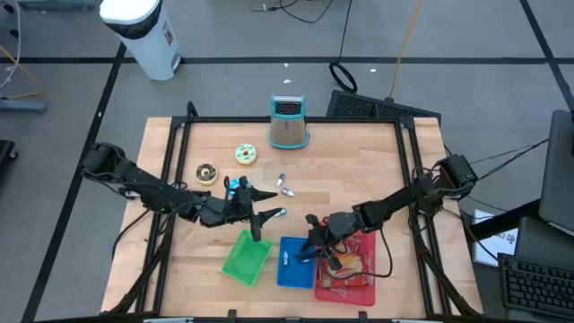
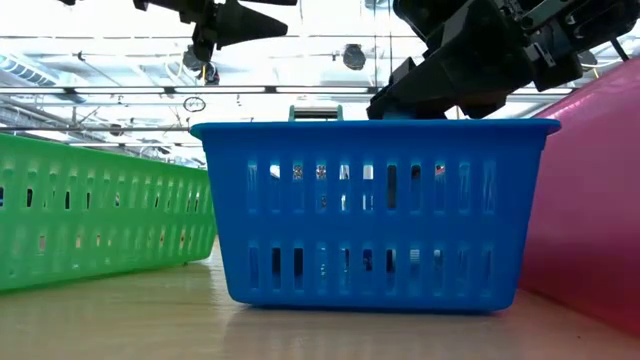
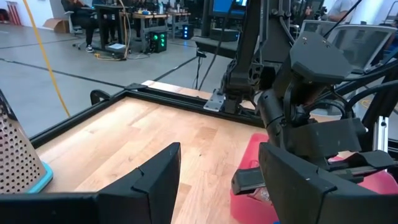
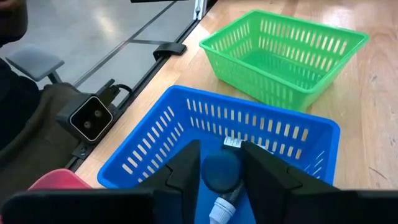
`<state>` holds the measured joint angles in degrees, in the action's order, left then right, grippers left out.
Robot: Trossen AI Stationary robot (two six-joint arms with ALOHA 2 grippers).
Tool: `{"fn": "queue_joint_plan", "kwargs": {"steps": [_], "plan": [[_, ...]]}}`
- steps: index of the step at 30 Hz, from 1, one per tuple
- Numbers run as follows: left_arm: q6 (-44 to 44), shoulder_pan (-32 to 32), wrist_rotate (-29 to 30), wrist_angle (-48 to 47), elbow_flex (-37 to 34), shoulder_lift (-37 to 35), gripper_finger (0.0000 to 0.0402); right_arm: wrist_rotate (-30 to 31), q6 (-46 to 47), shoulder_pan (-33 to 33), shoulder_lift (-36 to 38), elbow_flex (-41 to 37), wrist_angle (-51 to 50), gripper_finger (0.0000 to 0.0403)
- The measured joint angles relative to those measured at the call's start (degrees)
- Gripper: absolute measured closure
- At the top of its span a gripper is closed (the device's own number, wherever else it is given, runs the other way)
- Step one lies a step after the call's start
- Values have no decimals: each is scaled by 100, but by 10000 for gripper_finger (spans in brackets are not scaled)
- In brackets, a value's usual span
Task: Pick & Place Food Item
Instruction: Put the blue food coloring bottle into the blue bin, then adjust the green bin on the table
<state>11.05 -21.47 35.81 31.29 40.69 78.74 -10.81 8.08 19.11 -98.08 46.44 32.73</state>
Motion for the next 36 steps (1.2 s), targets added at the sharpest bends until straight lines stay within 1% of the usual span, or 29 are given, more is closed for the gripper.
{"fn": "queue_joint_plan", "kwargs": {"steps": [9, 14, 25, 30, 34, 36], "plan": [[-4, 0, 0, 0, 0, 0, 183, -2, -170, 3, 0, -2, -135, 245], [-4, 0, 0, -22, 0, 0, 183, -2, -217, 9, 139, -5, -122, 229], [-15, 2, -15, -47, 2, 0, 183, 6, -331, 228, 689, -7, -184, 229], [-36, 2, -621, -361, 2, 2, 183, 13, -606, 362, 869, -7, -279, 227], [108, -52, -687, -621, 2, 4, 183, 19, -904, 488, 894, -7, -303, 225], [111, -72, -686, -627, 2, 4, 183, 27, -910, 509, 894, -7, -300, 221]]}}
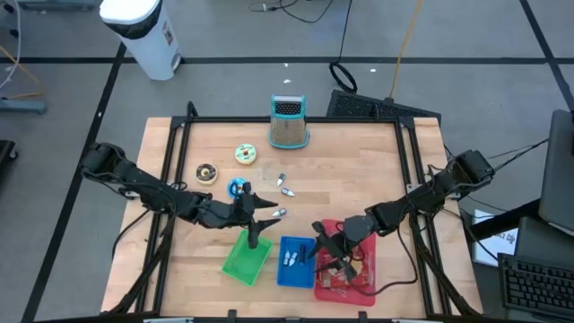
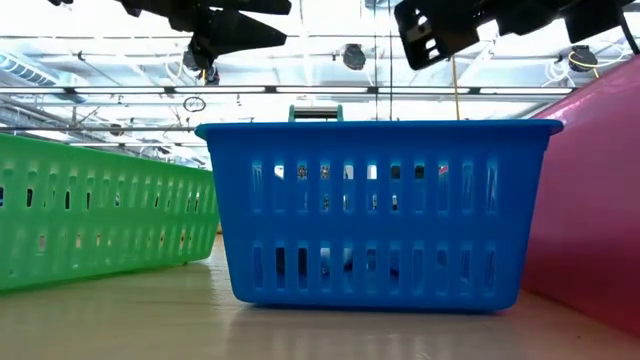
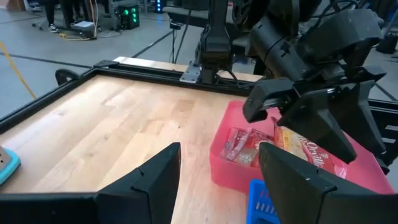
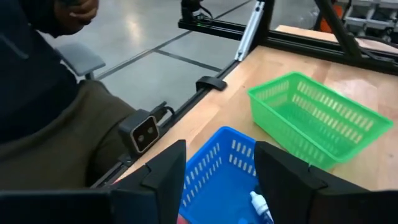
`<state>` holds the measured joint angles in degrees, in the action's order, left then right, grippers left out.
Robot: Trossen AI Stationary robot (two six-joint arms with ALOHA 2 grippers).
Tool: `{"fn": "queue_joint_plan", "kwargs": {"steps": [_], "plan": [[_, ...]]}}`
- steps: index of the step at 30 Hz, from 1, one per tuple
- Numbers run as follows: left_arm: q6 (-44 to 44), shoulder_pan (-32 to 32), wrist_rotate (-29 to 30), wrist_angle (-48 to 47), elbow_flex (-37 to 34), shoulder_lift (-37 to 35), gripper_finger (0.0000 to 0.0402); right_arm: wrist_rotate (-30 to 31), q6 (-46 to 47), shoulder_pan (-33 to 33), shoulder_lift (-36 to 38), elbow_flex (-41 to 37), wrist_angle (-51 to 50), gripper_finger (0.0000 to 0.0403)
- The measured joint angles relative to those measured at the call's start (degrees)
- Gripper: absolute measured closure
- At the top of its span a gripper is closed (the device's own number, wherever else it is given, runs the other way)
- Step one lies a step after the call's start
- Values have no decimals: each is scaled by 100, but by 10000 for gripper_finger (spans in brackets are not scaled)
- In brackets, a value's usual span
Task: Pick & Place Food Item
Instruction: Adjust the green bin on the table
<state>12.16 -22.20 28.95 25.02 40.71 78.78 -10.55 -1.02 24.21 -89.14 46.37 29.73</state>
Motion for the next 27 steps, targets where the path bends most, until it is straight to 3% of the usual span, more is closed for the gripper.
{"fn": "queue_joint_plan", "kwargs": {"steps": [10, 18, 27], "plan": [[4, -10, -82, 57, 4, 116, 183, 22, 161, -9, 0, 0, -2, 221], [4, -28, -68, 131, 140, 759, 183, 21, 183, -9, 0, 0, -8, 221], [208, -79, -206, -2163, 1248, 1658, 183, 20, 141, 29, 0, 0, -50, 199]]}}
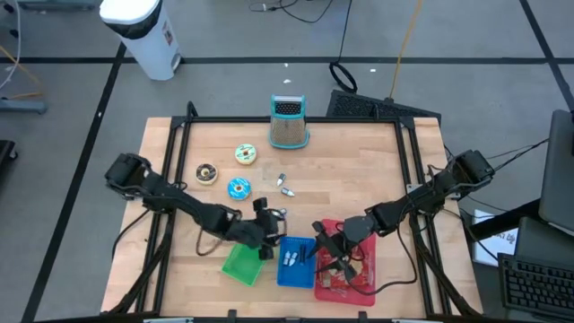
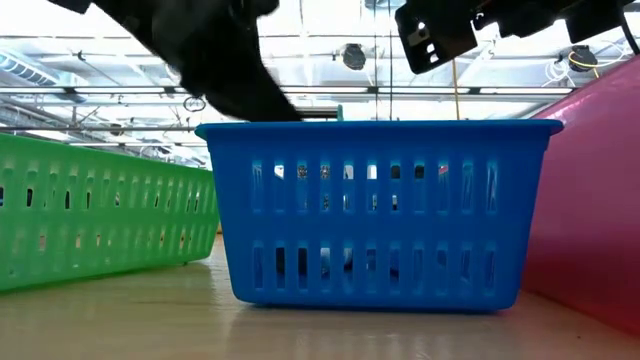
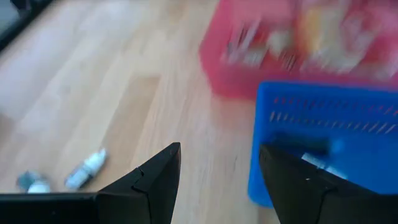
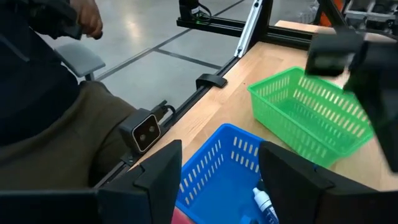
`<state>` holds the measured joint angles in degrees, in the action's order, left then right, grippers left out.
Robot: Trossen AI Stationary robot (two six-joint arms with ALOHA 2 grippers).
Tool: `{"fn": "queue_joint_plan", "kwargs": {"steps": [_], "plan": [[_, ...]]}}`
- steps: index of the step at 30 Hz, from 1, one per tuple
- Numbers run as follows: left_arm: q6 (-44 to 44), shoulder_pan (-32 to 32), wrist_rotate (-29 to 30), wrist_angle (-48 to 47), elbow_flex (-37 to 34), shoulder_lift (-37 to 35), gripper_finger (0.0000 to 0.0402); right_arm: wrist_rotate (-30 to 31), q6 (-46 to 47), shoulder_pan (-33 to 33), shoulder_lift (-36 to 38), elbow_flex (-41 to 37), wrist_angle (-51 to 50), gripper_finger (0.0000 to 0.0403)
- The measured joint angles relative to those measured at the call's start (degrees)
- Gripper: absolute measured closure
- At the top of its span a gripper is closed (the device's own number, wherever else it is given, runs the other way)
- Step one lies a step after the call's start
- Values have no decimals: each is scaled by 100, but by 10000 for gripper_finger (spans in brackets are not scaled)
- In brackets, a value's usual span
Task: Pick & Place Food Item
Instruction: Adjust the green bin on the table
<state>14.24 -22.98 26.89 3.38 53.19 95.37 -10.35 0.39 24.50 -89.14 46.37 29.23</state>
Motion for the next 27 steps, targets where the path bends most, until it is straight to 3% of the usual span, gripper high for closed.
{"fn": "queue_joint_plan", "kwargs": {"steps": [5, 17, 23, 27], "plan": [[255, 144, 12, -1014, 510, 570, 183, 4, 0, -3, 0, 0, -123, 198], [432, 808, 146, -1489, 618, 969, 183, 158, 65, 4, 545, 2, -887, 203], [631, 1074, -739, -1939, 598, 967, 183, 157, 65, 5, 588, 0, -1096, 206], [750, 1151, -756, -1968, 559, 967, 183, 157, 65, -1, 588, 1, -1124, 206]]}}
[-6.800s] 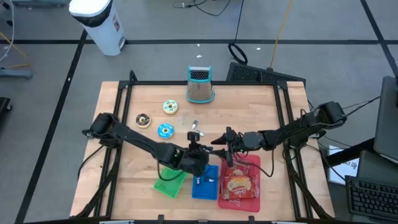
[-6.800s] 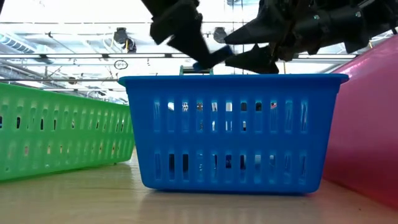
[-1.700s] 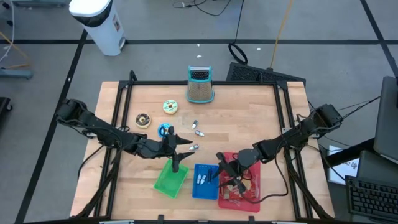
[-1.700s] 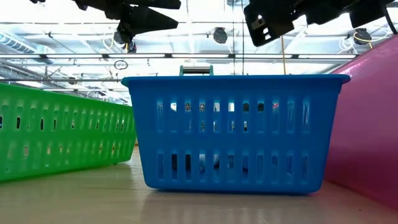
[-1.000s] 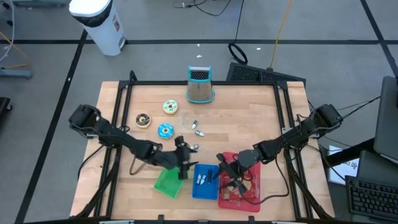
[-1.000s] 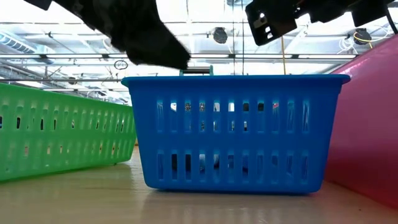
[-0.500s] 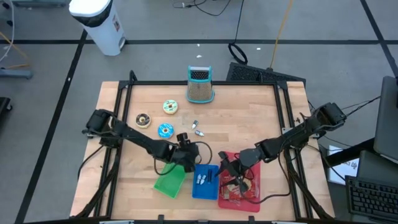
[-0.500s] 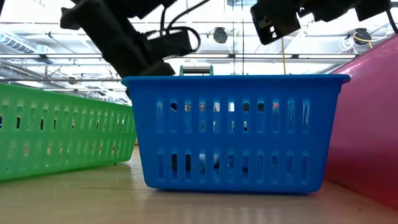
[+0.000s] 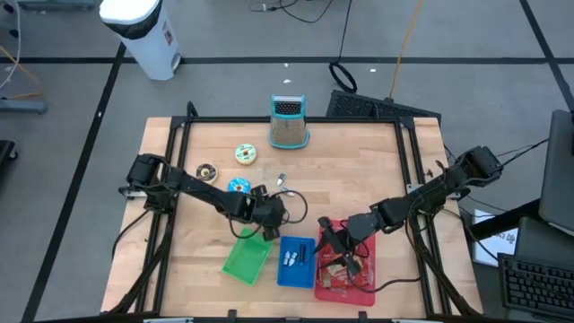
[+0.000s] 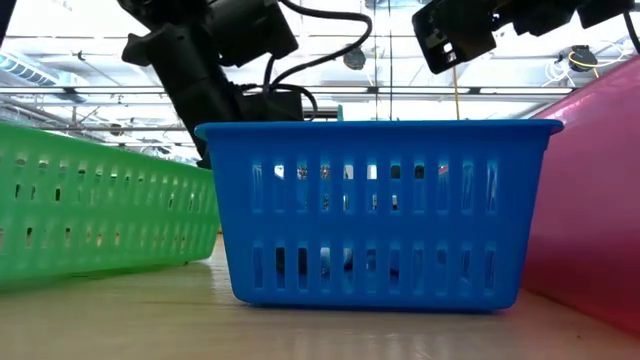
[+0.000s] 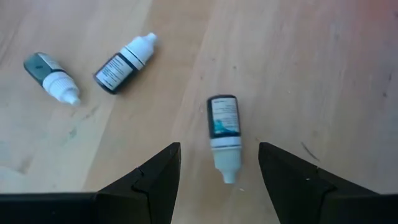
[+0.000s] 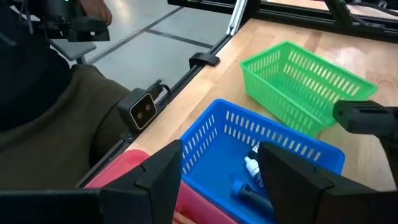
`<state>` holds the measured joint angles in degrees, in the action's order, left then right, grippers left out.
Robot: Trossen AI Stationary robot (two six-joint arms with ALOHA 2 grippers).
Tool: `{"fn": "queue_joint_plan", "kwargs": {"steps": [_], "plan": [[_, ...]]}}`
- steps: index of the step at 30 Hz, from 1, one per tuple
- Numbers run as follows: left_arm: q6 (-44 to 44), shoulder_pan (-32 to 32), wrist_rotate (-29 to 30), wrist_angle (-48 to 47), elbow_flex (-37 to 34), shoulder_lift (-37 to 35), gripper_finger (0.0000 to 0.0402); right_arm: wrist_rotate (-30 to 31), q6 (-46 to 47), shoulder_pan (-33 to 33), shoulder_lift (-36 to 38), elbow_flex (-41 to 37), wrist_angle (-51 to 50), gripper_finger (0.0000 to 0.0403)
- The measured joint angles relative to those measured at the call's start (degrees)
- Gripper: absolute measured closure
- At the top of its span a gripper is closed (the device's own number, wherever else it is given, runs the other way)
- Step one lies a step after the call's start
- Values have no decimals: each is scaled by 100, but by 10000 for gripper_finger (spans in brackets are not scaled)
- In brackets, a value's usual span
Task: Pick & Place Food Item
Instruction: Adjust the green bin on the table
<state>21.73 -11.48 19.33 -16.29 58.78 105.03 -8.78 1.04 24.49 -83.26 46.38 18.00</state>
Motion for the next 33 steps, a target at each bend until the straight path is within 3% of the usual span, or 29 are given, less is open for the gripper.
{"fn": "queue_joint_plan", "kwargs": {"steps": [12, 19, 26, 29, 33], "plan": [[-192, 43, -302, 28, -4, 0, 183, -2, 24, 0, 0, -1, -9, 207], [-447, 94, -81, 37, -7, 0, 183, -3, 24, 0, 0, -1, -35, 207], [-467, 324, -744, 205, -9, -2, 183, -4, 108, 0, 0, 0, -36, 206], [-360, 307, -680, 32, 26, -112, 183, -10, 128, 0, 0, 1, -64, 206], [-254, 218, -175, -457, 80, -585, 183, -24, 127, 0, 0, 0, -125, 206]]}}
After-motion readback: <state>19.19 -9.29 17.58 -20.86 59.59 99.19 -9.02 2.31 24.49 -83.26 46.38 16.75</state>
